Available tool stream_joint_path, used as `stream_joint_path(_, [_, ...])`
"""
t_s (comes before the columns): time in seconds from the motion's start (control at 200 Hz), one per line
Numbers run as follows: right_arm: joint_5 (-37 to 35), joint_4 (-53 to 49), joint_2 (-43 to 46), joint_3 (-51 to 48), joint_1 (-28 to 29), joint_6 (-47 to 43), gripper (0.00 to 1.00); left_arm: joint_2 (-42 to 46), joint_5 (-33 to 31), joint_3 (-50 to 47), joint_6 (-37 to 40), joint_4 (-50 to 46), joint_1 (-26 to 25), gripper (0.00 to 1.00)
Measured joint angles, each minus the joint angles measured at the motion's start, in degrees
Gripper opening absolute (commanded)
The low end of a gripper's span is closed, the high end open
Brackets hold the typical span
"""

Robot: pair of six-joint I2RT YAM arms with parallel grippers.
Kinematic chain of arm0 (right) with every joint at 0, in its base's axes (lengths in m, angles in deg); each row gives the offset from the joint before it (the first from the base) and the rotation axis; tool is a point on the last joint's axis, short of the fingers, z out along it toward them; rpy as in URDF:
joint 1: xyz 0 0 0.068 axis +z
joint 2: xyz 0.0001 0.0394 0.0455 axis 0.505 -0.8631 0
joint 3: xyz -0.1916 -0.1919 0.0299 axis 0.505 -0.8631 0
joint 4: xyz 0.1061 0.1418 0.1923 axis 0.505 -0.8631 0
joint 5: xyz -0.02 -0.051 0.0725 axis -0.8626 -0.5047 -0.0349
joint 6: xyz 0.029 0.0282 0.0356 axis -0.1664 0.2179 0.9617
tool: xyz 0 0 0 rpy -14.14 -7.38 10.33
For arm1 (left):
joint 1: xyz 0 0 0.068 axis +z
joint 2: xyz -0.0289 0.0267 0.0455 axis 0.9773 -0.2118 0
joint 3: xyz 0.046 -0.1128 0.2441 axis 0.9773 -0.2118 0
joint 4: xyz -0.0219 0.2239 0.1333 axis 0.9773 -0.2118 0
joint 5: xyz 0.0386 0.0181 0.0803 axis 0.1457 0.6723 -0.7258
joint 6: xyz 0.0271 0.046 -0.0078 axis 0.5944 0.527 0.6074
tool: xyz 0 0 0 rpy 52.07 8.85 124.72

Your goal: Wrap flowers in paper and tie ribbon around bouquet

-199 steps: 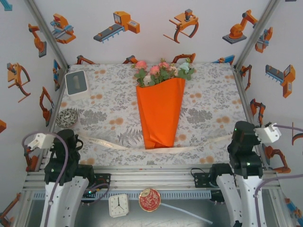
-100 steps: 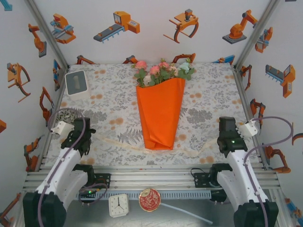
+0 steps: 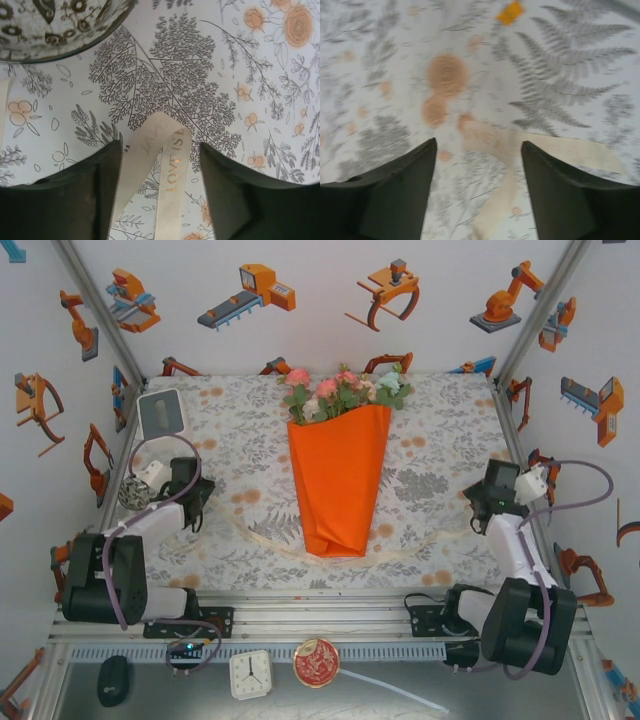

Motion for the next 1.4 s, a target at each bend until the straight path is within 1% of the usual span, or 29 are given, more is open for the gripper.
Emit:
stream_joint_path(0.07, [5.4, 0.7, 1.29, 1.18, 0.02, -0.74, 0.68, 3.3, -0.2, 0.85, 1.97, -1.09, 0.0, 0.76])
stream_joint_path(0.17, [11.78, 2.29, 4.52, 1.18, 0.81, -0.79, 0.69, 9.73, 0.37, 2.36, 3.67, -1.97, -0.02, 0.77])
stream_joint_path(0.24, [16.26, 3.61, 5.07, 1.62, 3.72, -1.44, 0.69, 12.55, 1.57, 4.17, 4.15, -2.01, -0.76, 0.77])
stream_joint_path(0.29, [19.06, 4.24, 4.07, 2.45, 6.1, -2.1, 0.69, 12.61, 3.1, 6.12, 4.37, -1.64, -2.58, 0.77])
stream_joint_path(0.305, [21.33, 5.07, 2.86, 3.02, 7.89, -2.67, 0.7, 12.09, 3.8, 6.62, 4.5, -1.46, -3.48, 0.77])
stream_joint_path(0.355, [25.75, 7.13, -0.13, 4.24, 10.75, -3.39, 0.72, 9.99, 7.48, 8.46, 4.98, 0.0, -6.03, 0.77])
stream_joint_path(0.436, [31.98, 9.9, -7.45, 6.82, 14.82, -4.35, 0.75, 1.75, 17.84, 12.39, 5.6, 4.83, -10.25, 0.78])
stream_joint_path(0.526, [36.02, 12.2, -14.38, 7.98, 17.38, -4.96, 0.75, -8.24, 27.76, 14.99, 5.46, 10.8, -13.38, 0.81])
stream_joint_path(0.601, [39.15, 13.7, -19.02, 7.98, 18.53, -5.05, 0.74, -14.47, 32.94, 15.28, 5.25, 13.75, -15.41, 0.83])
stream_joint_path(0.686, [41.48, 16.02, -22.75, 7.98, 19.63, -4.63, 0.73, -18.93, 36.09, 15.3, 5.16, 15.13, -17.09, 0.84])
stream_joint_path(0.756, [42.6, 17.97, -24.74, 7.93, 20.59, -4.2, 0.72, -20.92, 37.68, 15.32, 4.92, 16.06, -18.01, 0.85])
stream_joint_path(0.836, [42.84, 19.98, -26.03, 7.74, 21.49, -3.78, 0.69, -22.84, 39.43, 15.47, 4.52, 18.51, -19.02, 0.85])
stream_joint_path(0.941, [42.62, 23.1, -27.43, 6.4, 22.4, -2.89, 0.68, -24.55, 40.15, 15.74, 4.52, 21.99, -20.04, 0.85])
stream_joint_path(1.011, [42.47, 24.5, -28.61, 5.55, 23.04, -2.29, 0.66, -25.88, 40.89, 15.74, 4.55, 25.03, -20.41, 0.82])
stream_joint_path(1.111, [42.64, 26.49, -29.49, 5.4, 24.0, -1.53, 0.65, -27.76, 42.51, 15.74, 4.5, 28.61, -20.68, 0.72])
stream_joint_path(1.247, [42.53, 28.59, -30.16, 5.05, 24.92, -0.63, 0.62, -28.39, 43.23, 15.26, 4.63, 29.66, -20.81, 0.62])
stream_joint_path(1.402, [42.73, 32.44, -31.45, 4.2, 25.33, 1.11, 0.55, -28.72, 44.04, 14.23, 4.28, 30.64, -21.59, 0.52])
